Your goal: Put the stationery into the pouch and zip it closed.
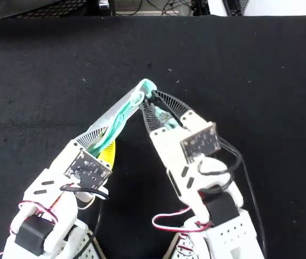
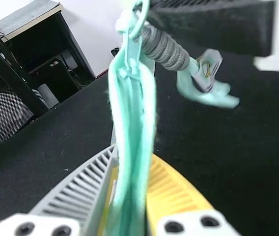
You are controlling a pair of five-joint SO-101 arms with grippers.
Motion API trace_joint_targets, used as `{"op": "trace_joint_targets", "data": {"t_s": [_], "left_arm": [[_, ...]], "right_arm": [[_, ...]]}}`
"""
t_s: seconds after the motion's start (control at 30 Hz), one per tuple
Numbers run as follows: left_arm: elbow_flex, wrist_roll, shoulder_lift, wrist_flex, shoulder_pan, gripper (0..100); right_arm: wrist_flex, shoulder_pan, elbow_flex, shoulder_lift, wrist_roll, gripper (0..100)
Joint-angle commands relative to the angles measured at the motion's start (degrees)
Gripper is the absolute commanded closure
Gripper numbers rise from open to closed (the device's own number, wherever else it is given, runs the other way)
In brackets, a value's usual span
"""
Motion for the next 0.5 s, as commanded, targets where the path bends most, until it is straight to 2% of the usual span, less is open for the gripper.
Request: {"op": "trace_joint_targets", "data": {"t_s": [0.0, 0.37, 0.47], "left_arm": [[0.6, 0.7, 0.2, 1.1, -0.4, 97], [0.7, 0.6, 0.2, 1.1, -0.4, 97], [0.7, 0.6, 0.2, 1.1, -0.4, 97]], "right_arm": [[-5.3, 6.7, -1.6, 4.7, -0.5, 98.5], [-2.2, 7.0, -3.3, 6.5, -1.0, 98.5], [4.3, 4.7, -5.1, 5.7, -1.0, 97.9]]}}
